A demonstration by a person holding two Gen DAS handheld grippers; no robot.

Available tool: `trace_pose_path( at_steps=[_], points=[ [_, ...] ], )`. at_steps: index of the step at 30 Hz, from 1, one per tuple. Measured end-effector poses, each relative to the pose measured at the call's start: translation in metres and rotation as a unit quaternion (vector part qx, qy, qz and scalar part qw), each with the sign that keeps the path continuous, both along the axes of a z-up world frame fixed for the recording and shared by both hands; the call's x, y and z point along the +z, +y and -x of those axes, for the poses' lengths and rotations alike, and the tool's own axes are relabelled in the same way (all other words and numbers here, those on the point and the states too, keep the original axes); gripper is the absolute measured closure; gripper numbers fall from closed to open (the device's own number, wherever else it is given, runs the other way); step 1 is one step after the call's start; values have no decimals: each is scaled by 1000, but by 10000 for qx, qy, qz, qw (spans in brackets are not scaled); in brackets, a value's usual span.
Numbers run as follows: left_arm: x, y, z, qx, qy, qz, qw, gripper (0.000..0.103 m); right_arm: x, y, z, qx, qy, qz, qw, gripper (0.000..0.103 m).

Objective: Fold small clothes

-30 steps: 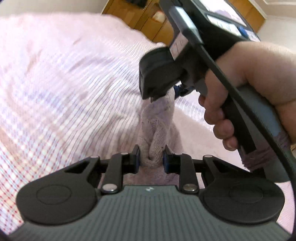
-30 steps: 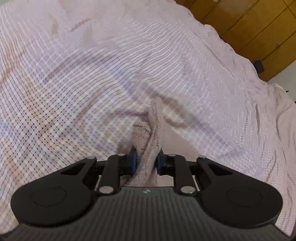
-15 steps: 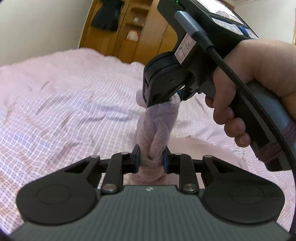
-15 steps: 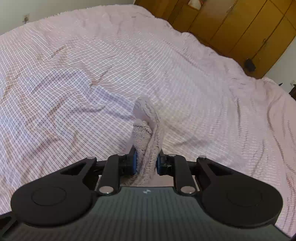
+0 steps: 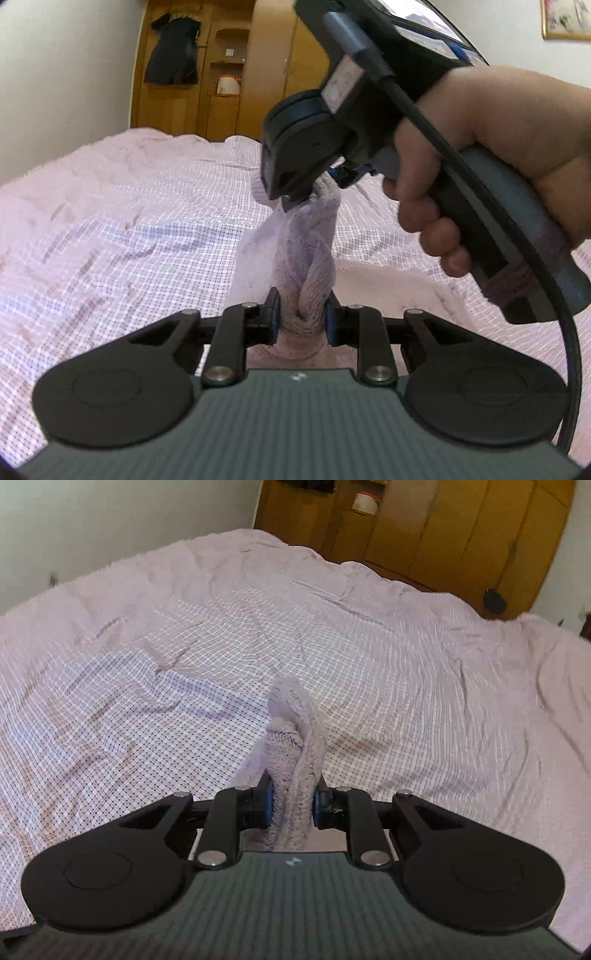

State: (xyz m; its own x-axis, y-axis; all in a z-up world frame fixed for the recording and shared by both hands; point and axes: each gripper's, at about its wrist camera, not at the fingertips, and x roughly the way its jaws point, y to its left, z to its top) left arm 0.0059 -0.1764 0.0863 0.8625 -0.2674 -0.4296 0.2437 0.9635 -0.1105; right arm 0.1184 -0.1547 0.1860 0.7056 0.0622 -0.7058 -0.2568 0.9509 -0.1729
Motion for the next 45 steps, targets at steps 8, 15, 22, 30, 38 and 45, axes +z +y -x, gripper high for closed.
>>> trace_pose_path(
  at_steps=[8,15,22,30,38,45],
  points=[
    [2,-28,2,-266,-1,-343,9991,78,-14,-97,6,-319,-57,-2158,9759,82],
    [6,-47,1,-464,-180,-483,9976,78,-48,-172,10,-845,-110,-3695,9253,82],
    [1,-69,4,-584,-302,-696,9954,78,-62,-215,15,-901,-112,-4139,9058,82],
    [15,-93,12,-742,-536,-921,9915,79,-99,-248,11,-976,210,-4938,8639,76],
    [-1,-127,28,-1128,-828,-1803,9736,79,-128,-274,-3,-992,151,-5244,8455,71],
    [-26,-151,42,-1389,-938,-2212,9607,79,-118,-291,10,-806,-546,-4878,8675,82]
  ],
)
